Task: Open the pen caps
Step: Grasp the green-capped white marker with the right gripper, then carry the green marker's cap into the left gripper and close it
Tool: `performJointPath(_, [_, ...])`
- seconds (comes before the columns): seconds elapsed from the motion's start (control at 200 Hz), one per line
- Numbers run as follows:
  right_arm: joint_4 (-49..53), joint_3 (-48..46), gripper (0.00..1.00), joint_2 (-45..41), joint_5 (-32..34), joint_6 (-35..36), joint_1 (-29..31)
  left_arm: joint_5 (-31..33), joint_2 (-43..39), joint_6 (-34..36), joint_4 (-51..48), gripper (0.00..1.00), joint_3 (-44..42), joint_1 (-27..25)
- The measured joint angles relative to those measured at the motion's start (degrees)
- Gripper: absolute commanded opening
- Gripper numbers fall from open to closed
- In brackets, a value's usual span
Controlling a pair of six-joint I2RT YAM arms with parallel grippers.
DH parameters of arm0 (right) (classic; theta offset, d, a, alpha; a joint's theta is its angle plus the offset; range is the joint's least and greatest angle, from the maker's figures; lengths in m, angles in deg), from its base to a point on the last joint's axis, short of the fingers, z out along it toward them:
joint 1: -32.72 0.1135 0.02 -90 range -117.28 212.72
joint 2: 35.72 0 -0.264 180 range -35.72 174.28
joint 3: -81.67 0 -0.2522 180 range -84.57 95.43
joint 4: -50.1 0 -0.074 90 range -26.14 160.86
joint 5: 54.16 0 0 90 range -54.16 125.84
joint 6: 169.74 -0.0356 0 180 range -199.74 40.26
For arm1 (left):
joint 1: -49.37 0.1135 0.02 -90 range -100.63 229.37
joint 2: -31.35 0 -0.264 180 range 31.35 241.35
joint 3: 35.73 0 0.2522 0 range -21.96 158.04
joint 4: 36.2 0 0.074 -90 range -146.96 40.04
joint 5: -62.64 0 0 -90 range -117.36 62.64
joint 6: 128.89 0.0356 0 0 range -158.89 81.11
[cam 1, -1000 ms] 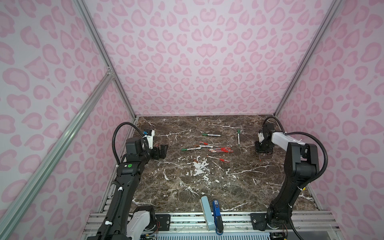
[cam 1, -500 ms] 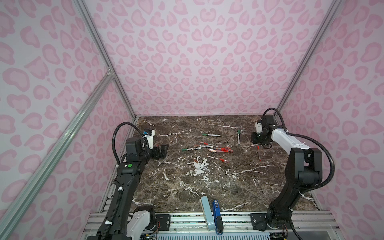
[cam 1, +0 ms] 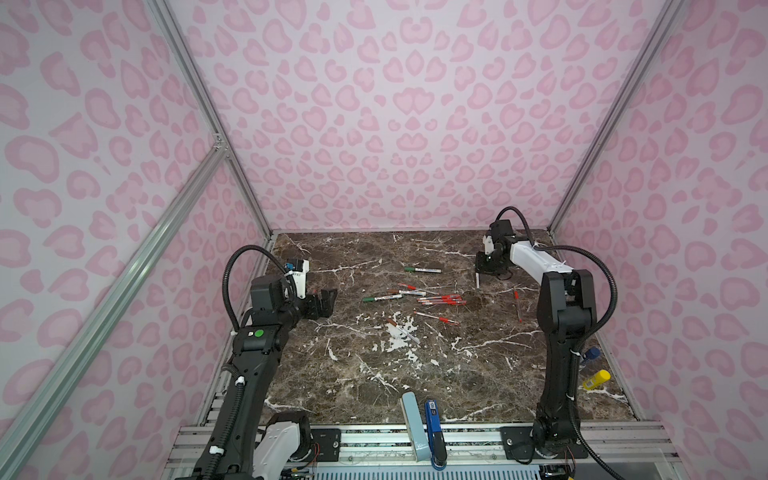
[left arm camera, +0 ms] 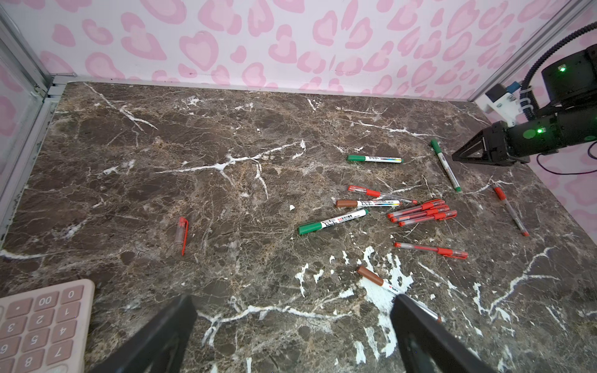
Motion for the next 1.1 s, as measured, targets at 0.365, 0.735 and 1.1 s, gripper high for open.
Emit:
performJointPath(0.365, [1.9,1.6,0.21,3.5,0.1,0.0,0.3,-0.2,0.3,0.0,0.0,0.98,-0.3,0.0])
performJointPath(0.735, [-3.4,-1.8,0.08,2.6,-1.0,0.0,0.4,-0.4,0.1,-0.4,0.2,0.98,-0.5,0.1])
performJointPath(1.1, [-5.3,-18.8,0.08,-13.5,-4.1,-1.7,2.3,-1.9,1.8,-1.1,0.1,0.98,-0.5,-0.2])
